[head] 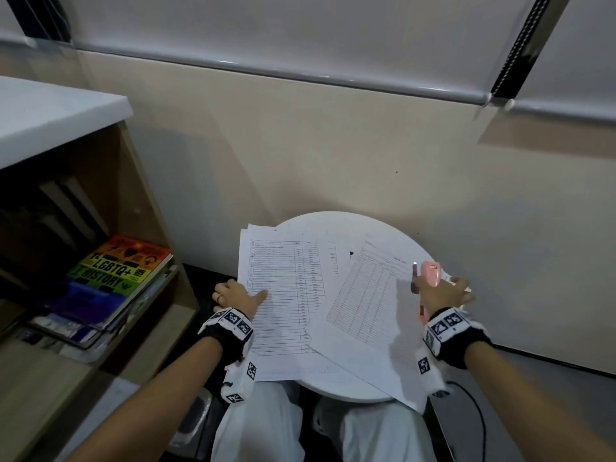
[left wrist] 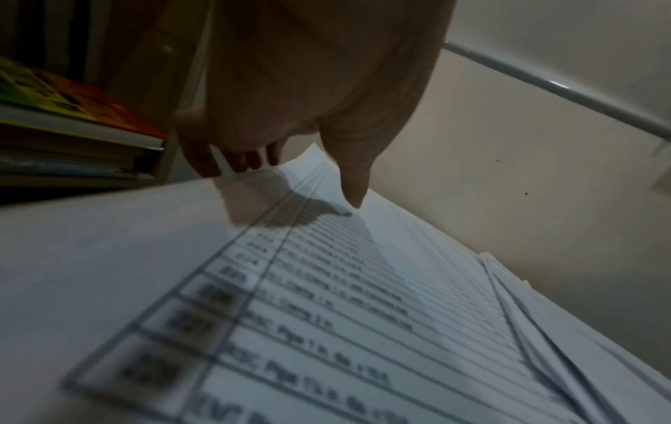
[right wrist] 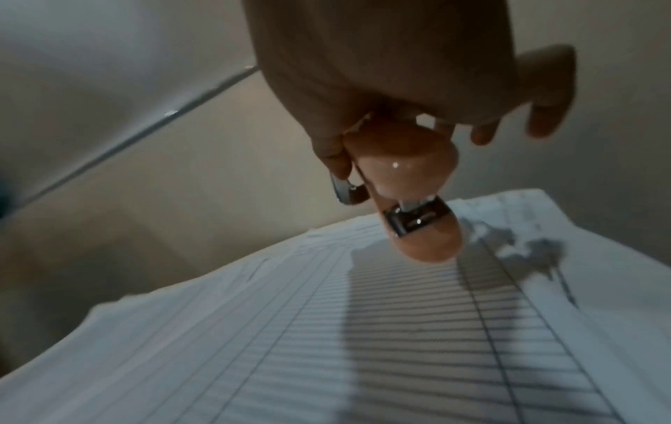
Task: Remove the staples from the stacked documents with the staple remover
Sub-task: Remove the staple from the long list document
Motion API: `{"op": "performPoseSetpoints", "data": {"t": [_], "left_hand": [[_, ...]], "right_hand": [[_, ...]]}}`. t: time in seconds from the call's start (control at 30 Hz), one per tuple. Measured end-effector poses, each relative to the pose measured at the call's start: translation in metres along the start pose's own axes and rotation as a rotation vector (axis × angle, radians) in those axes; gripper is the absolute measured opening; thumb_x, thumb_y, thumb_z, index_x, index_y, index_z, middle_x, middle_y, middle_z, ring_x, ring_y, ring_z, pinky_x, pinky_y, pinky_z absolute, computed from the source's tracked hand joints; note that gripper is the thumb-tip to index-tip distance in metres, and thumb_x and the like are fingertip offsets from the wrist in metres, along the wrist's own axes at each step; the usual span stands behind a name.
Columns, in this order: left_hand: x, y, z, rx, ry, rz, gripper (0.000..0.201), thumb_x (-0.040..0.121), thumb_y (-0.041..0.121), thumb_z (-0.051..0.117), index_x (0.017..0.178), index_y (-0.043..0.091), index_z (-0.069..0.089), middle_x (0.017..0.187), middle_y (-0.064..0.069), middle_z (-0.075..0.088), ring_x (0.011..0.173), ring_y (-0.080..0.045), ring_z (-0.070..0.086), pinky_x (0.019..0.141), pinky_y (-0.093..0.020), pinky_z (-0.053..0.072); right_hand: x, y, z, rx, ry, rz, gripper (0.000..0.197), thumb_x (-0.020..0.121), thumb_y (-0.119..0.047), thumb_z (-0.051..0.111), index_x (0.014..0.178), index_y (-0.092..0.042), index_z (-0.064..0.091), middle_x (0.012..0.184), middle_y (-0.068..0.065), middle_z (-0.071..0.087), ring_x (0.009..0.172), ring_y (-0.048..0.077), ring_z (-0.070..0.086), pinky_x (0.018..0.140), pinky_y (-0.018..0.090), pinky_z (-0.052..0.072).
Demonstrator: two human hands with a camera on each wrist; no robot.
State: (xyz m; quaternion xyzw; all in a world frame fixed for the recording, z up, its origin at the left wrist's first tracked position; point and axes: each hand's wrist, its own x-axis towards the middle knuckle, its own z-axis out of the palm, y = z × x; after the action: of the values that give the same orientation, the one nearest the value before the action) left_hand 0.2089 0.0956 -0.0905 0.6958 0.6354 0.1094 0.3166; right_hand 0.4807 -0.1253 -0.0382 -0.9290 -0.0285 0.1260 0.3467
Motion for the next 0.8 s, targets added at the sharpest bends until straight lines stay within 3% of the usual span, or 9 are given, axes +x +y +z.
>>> {"op": "performPoseSetpoints", "data": {"t": [0.07,0.1,0.17,0.3,0.4,0.5,0.63,0.73,0.8], "left_hand": [[0.005,-0.003,0.003,-0.078,0.017,0.037,0.074,0.075,0.039,0.076,0.129,0.001,0.042,0.135,-0.018,0.030,0.125,-0.036,0.029,0.104,-0.049,0.032],[0.005,-0.004,0.004,-0.093,0.034,0.052,0.070,0.075,0.035,0.077,0.128,0.003,0.044,0.135,-0.017,0.031,0.124,-0.036,0.030,0.102,-0.049,0.032],[0.005,-0.003,0.005,-0.099,0.073,0.088,0.066,0.074,0.028,0.079,0.126,0.005,0.047,0.135,-0.016,0.030,0.124,-0.035,0.030,0.100,-0.049,0.031],[0.009,0.003,0.003,-0.085,0.109,0.134,0.061,0.070,0.020,0.081,0.119,0.002,0.050,0.133,-0.014,0.033,0.122,-0.034,0.032,0.099,-0.047,0.035],[0.016,0.005,0.002,-0.147,0.125,0.149,0.038,0.079,0.018,0.073,0.108,-0.002,0.058,0.130,-0.015,0.038,0.120,-0.033,0.034,0.098,-0.045,0.035],[0.017,0.006,0.000,-0.283,0.188,0.192,0.027,0.087,0.020,0.066,0.099,-0.003,0.063,0.130,-0.014,0.042,0.119,-0.034,0.034,0.100,-0.043,0.033],[0.005,0.007,-0.021,-0.494,0.271,0.363,0.026,0.094,0.014,0.056,0.109,-0.006,0.061,0.131,-0.017,0.042,0.114,-0.029,0.044,0.094,-0.025,0.033],[-0.001,0.000,-0.044,-0.665,0.234,0.434,0.022,0.098,0.020,0.050,0.114,0.007,0.057,0.116,-0.007,0.055,0.104,-0.018,0.051,0.090,-0.027,0.037],[0.000,-0.004,-0.061,-0.729,0.209,0.459,0.026,0.098,0.032,0.049,0.116,0.016,0.056,0.117,-0.001,0.062,0.108,-0.020,0.057,0.090,-0.035,0.045]], "right_hand": [[-0.025,-0.006,0.001,0.089,-0.082,-0.098,0.037,0.079,-0.033,0.067,0.092,0.000,0.058,0.115,0.013,0.051,0.103,0.032,0.052,0.090,0.046,0.046],[-0.040,-0.006,0.000,0.190,-0.237,-0.075,0.035,0.083,-0.029,0.064,0.098,0.003,0.058,0.100,0.014,0.059,0.085,0.029,0.059,0.074,0.041,0.054],[-0.059,-0.001,0.007,0.232,-0.543,0.005,0.028,0.089,-0.025,0.057,0.098,0.002,0.058,0.081,0.012,0.061,0.066,0.022,0.058,0.051,0.028,0.047],[-0.074,0.016,0.034,0.190,-0.595,0.089,0.025,0.087,-0.023,0.057,0.094,0.001,0.057,0.075,0.012,0.059,0.065,0.024,0.056,0.056,0.027,0.043],[-0.076,0.019,0.045,0.212,-0.575,0.069,0.029,0.084,-0.022,0.060,0.100,0.003,0.059,0.078,0.013,0.060,0.071,0.027,0.059,0.064,0.032,0.047],[-0.074,0.017,0.044,0.217,-0.586,0.069,0.022,0.084,-0.022,0.060,0.091,-0.001,0.059,0.075,0.011,0.060,0.069,0.027,0.058,0.064,0.032,0.046],[-0.074,0.018,0.042,0.219,-0.592,0.061,0.014,0.085,-0.019,0.059,0.079,-0.006,0.058,0.073,0.011,0.059,0.069,0.026,0.058,0.067,0.032,0.046],[-0.077,0.017,0.041,0.230,-0.580,0.064,0.015,0.086,-0.018,0.058,0.077,-0.006,0.057,0.073,0.011,0.059,0.068,0.025,0.057,0.067,0.031,0.045],[-0.077,0.016,0.041,0.223,-0.570,0.063,0.016,0.086,-0.020,0.058,0.078,-0.007,0.056,0.075,0.011,0.059,0.069,0.025,0.057,0.068,0.032,0.045]]}}
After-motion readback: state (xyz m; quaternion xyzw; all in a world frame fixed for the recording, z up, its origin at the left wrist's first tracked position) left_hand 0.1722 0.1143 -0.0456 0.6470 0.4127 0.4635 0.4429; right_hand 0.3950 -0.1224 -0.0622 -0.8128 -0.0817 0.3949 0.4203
